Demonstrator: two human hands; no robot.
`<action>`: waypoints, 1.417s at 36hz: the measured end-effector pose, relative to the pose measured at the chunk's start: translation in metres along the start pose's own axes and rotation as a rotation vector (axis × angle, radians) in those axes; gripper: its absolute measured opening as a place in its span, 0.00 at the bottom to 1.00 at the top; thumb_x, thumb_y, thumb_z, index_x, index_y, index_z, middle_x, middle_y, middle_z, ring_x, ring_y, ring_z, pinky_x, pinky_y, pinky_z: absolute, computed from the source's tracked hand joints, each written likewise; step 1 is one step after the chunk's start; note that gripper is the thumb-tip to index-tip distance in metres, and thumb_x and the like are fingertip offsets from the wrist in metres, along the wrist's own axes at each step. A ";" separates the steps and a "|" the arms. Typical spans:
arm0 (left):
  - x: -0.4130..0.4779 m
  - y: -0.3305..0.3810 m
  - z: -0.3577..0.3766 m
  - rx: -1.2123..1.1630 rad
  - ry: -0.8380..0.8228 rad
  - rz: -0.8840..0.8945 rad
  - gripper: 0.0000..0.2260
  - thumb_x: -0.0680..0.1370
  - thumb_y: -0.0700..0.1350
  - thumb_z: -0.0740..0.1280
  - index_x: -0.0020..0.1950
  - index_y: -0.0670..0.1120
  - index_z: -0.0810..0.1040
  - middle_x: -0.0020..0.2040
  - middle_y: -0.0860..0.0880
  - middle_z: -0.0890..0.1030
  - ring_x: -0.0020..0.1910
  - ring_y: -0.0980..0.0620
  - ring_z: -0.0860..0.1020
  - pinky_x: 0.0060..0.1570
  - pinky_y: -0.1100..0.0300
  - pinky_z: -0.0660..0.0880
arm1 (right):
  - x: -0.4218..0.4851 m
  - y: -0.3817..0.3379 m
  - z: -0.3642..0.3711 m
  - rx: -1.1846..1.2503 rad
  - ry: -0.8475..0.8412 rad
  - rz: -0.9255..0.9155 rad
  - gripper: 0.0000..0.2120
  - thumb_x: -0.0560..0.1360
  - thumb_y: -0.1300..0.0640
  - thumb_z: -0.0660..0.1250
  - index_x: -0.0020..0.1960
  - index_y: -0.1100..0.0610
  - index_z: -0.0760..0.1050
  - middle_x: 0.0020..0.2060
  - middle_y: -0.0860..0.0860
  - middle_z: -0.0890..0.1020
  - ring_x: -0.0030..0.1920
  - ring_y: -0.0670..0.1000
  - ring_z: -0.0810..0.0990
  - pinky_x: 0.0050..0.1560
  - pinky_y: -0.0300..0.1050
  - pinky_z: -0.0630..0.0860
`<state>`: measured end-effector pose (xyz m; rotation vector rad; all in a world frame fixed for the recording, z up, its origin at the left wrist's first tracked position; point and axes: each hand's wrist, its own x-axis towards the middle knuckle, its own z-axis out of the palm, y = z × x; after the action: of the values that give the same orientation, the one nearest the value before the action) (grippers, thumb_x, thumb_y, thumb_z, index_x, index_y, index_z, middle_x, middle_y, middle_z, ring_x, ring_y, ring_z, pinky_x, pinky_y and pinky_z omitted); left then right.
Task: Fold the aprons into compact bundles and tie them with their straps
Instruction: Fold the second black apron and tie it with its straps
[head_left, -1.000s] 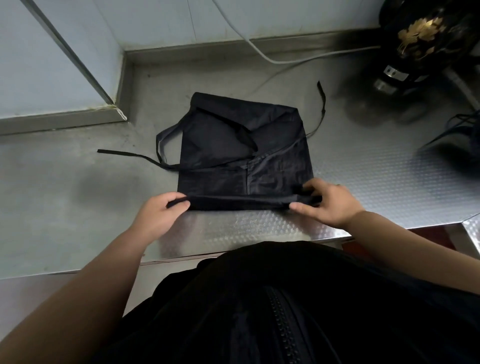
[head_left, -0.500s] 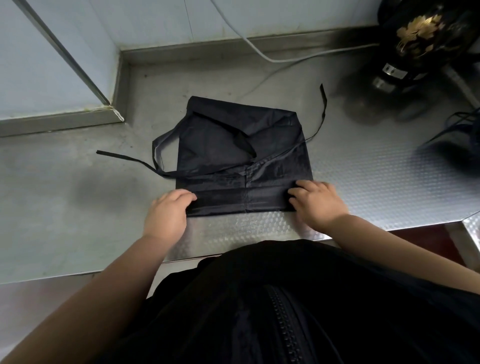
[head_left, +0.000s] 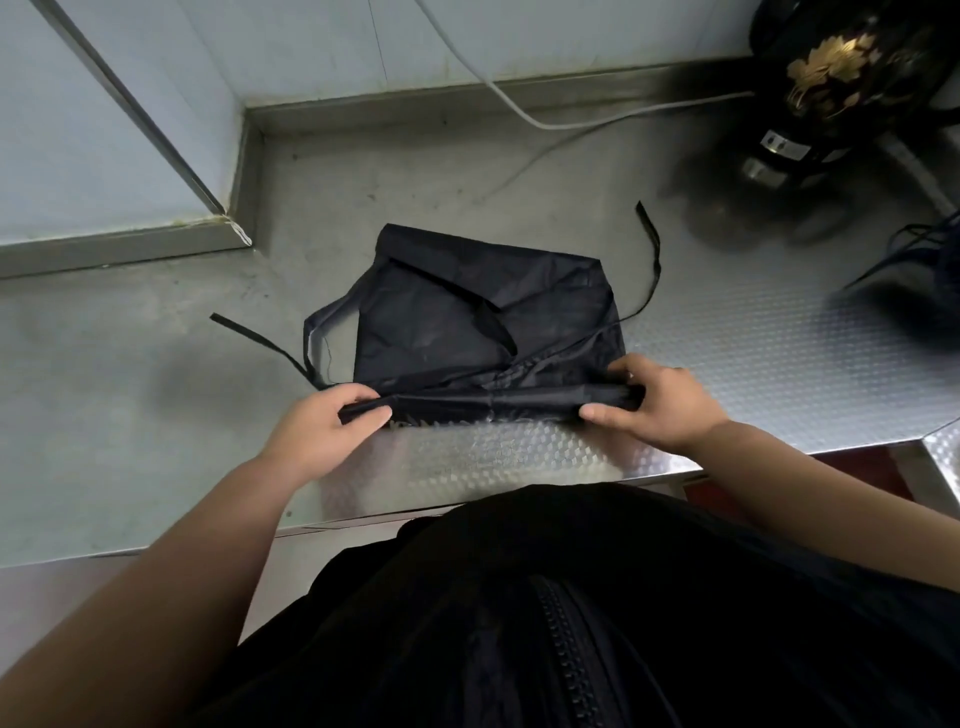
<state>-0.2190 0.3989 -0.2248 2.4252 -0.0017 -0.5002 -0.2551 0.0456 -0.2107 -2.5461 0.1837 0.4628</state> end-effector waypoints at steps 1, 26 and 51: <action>0.000 -0.001 -0.001 -0.043 0.012 -0.027 0.05 0.75 0.53 0.68 0.50 0.55 0.80 0.45 0.56 0.82 0.47 0.55 0.79 0.47 0.62 0.72 | 0.000 0.000 0.000 0.020 -0.006 0.007 0.32 0.66 0.37 0.70 0.64 0.52 0.71 0.55 0.50 0.80 0.57 0.51 0.78 0.53 0.39 0.70; 0.004 -0.001 0.008 0.119 0.079 -0.024 0.15 0.79 0.50 0.63 0.65 0.53 0.75 0.57 0.51 0.70 0.60 0.51 0.72 0.59 0.66 0.62 | 0.044 -0.025 -0.011 -0.433 -0.242 0.025 0.41 0.67 0.41 0.69 0.74 0.47 0.55 0.64 0.54 0.71 0.61 0.56 0.73 0.57 0.49 0.73; 0.007 0.004 0.009 -0.013 0.225 -0.294 0.17 0.73 0.59 0.68 0.38 0.45 0.80 0.36 0.48 0.80 0.40 0.49 0.77 0.36 0.57 0.70 | 0.020 -0.001 0.001 -0.156 -0.061 0.273 0.23 0.76 0.39 0.61 0.33 0.57 0.67 0.31 0.53 0.73 0.32 0.51 0.71 0.31 0.44 0.66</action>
<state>-0.2149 0.3896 -0.2315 2.4679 0.4578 -0.3500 -0.2363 0.0459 -0.2183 -2.6652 0.4943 0.6822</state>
